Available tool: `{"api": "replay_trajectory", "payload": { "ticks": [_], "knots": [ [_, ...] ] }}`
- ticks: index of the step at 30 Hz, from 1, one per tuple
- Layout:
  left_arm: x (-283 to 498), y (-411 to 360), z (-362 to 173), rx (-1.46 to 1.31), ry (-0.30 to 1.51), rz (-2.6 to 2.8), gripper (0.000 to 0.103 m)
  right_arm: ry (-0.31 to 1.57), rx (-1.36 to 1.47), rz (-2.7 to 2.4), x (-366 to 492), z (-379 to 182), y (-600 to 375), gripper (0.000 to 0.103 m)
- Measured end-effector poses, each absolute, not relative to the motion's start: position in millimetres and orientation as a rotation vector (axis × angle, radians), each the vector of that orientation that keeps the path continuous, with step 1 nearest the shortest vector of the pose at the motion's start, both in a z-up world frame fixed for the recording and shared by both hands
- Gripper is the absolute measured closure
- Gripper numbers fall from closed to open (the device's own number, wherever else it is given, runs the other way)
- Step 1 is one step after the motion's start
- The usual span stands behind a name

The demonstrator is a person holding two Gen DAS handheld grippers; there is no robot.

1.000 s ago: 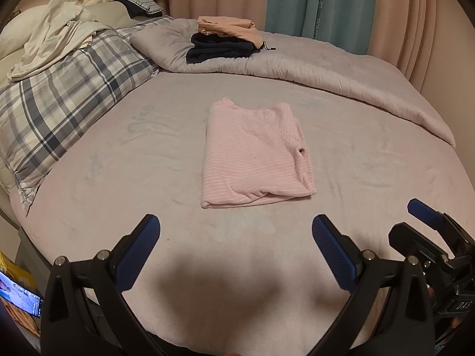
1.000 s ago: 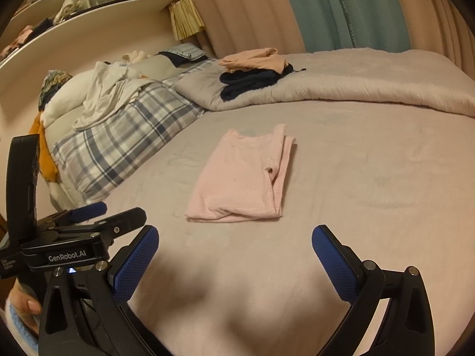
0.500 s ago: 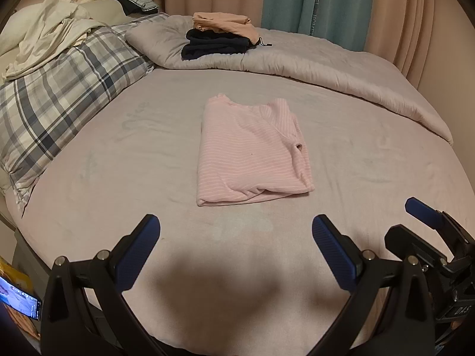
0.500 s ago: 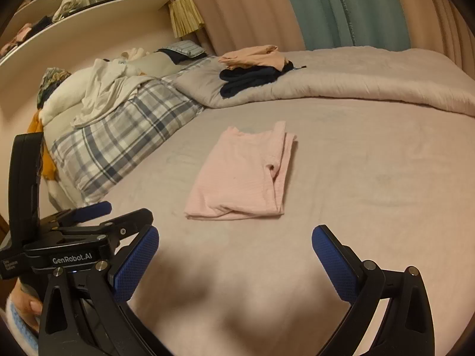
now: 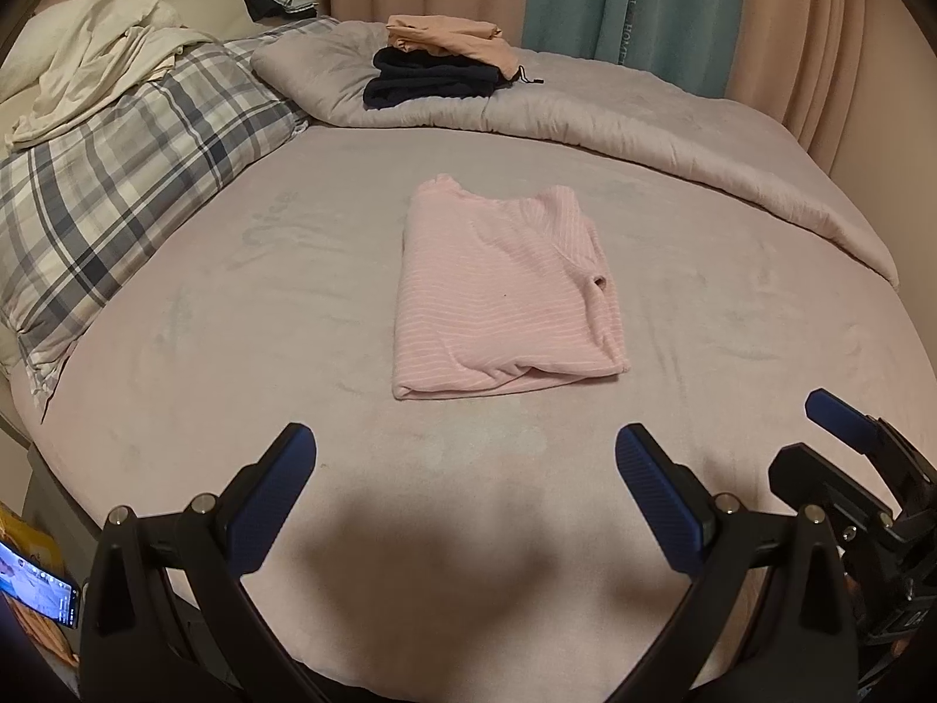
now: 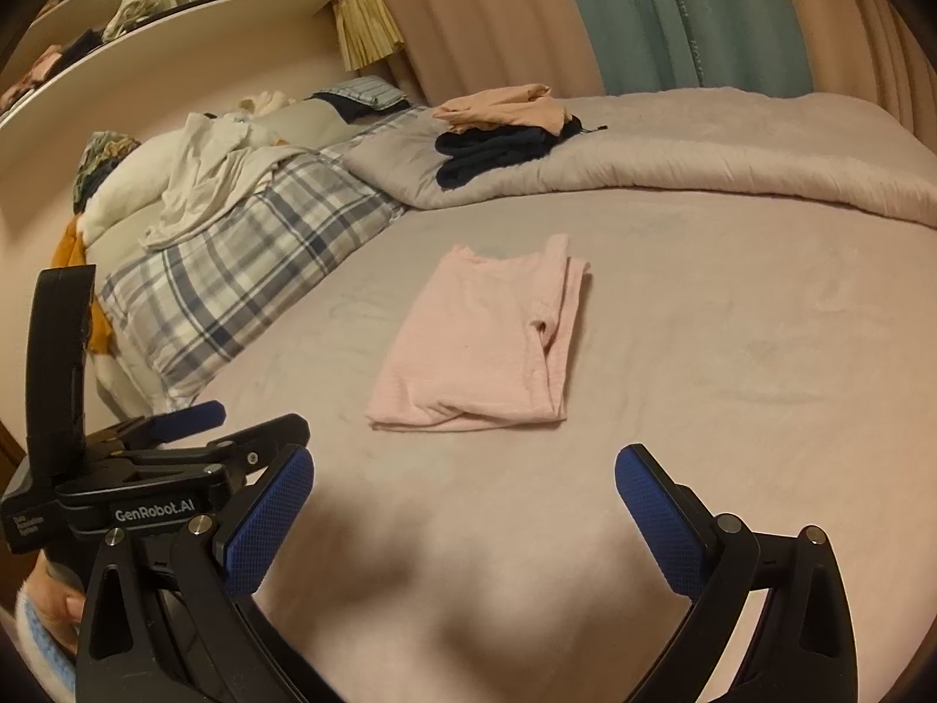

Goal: Fold small clothes

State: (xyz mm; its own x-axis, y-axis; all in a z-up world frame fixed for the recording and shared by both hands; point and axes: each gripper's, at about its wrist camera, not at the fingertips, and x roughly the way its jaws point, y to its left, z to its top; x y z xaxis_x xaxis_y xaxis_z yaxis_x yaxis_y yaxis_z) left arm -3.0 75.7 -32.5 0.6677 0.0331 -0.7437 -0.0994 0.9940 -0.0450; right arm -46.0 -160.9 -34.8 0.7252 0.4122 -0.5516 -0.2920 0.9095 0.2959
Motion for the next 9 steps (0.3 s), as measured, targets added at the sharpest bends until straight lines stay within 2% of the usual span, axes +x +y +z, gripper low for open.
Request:
{"api": "replay_trajectory", "payload": {
  "ticks": [9],
  "knots": [
    [-3.5, 73.7, -32.9, -0.074, 0.835, 0.072, 0.001, 0.652, 0.194, 0.395, -48.7, -34.8, -155.5, 0.001]
  ]
}}
